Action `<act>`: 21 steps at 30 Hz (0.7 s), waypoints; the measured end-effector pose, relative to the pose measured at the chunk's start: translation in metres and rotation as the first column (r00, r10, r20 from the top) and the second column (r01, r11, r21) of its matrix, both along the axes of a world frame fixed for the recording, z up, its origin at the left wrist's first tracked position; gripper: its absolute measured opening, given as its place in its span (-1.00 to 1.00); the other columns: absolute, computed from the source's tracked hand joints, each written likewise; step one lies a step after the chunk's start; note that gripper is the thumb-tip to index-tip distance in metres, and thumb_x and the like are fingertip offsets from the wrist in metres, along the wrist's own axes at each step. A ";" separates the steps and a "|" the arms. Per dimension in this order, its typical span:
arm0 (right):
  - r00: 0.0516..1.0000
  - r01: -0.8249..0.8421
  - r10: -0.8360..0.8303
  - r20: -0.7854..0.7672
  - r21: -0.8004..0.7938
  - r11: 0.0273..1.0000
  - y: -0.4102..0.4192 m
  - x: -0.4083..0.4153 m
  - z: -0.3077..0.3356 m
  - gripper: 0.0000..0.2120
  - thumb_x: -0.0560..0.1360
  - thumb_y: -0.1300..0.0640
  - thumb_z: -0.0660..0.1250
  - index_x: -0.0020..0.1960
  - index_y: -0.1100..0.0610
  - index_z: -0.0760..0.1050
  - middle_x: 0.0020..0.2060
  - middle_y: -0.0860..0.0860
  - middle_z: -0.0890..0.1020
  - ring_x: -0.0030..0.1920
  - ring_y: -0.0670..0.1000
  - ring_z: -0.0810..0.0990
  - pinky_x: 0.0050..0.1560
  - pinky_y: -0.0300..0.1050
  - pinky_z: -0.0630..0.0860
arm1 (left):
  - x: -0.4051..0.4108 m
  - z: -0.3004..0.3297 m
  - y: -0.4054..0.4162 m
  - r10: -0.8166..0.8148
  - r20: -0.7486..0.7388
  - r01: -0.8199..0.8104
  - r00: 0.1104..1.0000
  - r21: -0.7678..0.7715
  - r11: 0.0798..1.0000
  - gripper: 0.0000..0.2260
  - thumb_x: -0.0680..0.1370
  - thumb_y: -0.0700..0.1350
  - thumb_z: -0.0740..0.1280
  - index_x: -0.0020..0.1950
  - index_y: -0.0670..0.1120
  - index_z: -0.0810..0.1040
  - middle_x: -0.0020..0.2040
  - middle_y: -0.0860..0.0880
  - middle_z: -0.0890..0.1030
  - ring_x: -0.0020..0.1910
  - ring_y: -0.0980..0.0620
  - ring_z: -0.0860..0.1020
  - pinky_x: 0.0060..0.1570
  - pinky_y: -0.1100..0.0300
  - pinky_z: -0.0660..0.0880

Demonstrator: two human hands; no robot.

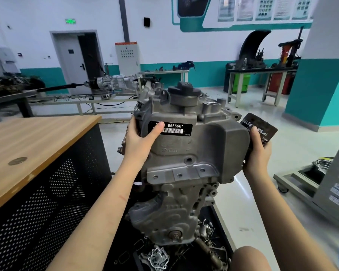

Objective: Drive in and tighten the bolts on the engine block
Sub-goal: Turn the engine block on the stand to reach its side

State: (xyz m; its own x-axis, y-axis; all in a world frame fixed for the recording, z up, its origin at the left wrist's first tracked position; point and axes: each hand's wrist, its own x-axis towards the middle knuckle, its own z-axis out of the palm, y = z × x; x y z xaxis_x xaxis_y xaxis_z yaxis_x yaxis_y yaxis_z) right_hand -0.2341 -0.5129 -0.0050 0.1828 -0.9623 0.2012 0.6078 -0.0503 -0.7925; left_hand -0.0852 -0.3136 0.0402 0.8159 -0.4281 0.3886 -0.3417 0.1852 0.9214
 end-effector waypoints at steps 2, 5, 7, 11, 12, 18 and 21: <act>1.000 0.005 -0.005 0.003 0.009 1.000 0.003 0.001 0.001 -0.80 0.48 0.01 0.36 -0.01 0.05 0.39 -0.10 0.01 0.58 -0.19 -0.05 0.59 -0.18 -0.15 0.53 | 0.002 -0.001 0.003 -0.017 -0.019 0.016 1.000 -0.008 1.000 -0.16 0.20 0.26 0.50 0.39 0.00 0.33 0.28 0.01 0.50 0.25 0.02 0.47 0.28 -0.05 0.39; 0.999 0.043 -0.042 0.025 -0.008 0.999 0.009 0.003 0.003 -0.75 0.47 0.05 0.37 0.05 0.12 0.39 -0.04 0.09 0.55 -0.11 0.02 0.57 -0.08 -0.04 0.53 | 0.006 -0.004 0.009 0.005 0.000 -0.005 1.000 -0.032 0.999 -0.29 0.17 0.29 0.50 0.25 0.07 0.45 0.14 0.08 0.57 0.17 0.05 0.52 0.24 -0.05 0.44; 0.997 0.075 -0.074 0.034 -0.025 0.997 0.011 0.004 0.005 -0.75 0.48 0.09 0.36 0.07 0.16 0.39 -0.04 0.12 0.55 -0.09 0.04 0.56 -0.05 -0.03 0.52 | 0.006 -0.005 0.011 0.018 0.013 -0.018 1.000 -0.056 0.998 -0.40 0.17 0.29 0.50 0.13 0.15 0.48 0.06 0.15 0.60 0.11 0.11 0.55 0.21 -0.02 0.46; 0.985 0.143 -0.139 0.100 -0.026 0.989 0.005 0.005 0.002 -0.93 0.50 0.16 0.33 -0.05 0.10 0.45 -0.16 0.03 0.58 -0.19 -0.06 0.56 -0.17 -0.22 0.52 | 0.003 -0.012 0.007 0.067 0.069 -0.058 0.995 -0.126 0.990 -0.49 0.17 0.25 0.50 0.06 0.17 0.50 -0.04 0.26 0.63 0.03 0.26 0.57 0.12 0.11 0.50; 0.981 0.162 -0.158 0.116 -0.022 0.987 0.003 0.004 0.001 -0.95 0.50 0.17 0.32 -0.07 0.09 0.45 -0.23 -0.03 0.61 -0.24 -0.11 0.57 -0.21 -0.26 0.51 | 0.001 -0.013 0.005 0.083 0.090 -0.071 0.992 -0.129 0.989 -0.50 0.18 0.23 0.47 0.08 0.16 0.50 -0.03 0.29 0.62 0.03 0.28 0.56 0.11 0.18 0.49; 0.974 0.209 -0.209 0.090 0.001 0.978 0.000 0.009 0.002 -0.85 0.50 0.14 0.33 0.01 0.19 0.43 -0.22 -0.02 0.54 -0.36 -0.24 0.55 -0.31 -0.39 0.45 | 0.001 0.001 -0.009 0.157 0.183 -0.149 0.970 -0.055 0.987 0.05 0.15 0.33 0.35 0.53 0.01 0.01 0.47 0.18 0.19 0.29 0.40 0.13 0.27 0.42 0.08; 0.978 0.180 -0.178 0.108 -0.007 0.984 0.002 0.015 0.006 -0.92 0.50 0.17 0.33 -0.07 0.14 0.44 -0.21 0.00 0.54 -0.32 -0.19 0.55 -0.27 -0.34 0.47 | 0.011 0.001 -0.007 0.184 0.158 -0.173 0.970 -0.078 0.982 0.06 0.17 0.30 0.35 0.53 -0.05 -0.02 0.48 0.08 0.23 0.39 0.24 0.19 0.27 0.38 0.12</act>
State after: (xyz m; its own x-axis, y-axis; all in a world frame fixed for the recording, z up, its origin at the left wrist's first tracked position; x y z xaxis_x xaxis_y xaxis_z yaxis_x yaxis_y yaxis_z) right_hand -0.2194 -0.5104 0.0012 -0.0158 -0.9739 0.2263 0.6689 -0.1785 -0.7216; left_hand -0.0741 -0.3204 0.0410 0.8002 -0.2517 0.5444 -0.5193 0.1634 0.8388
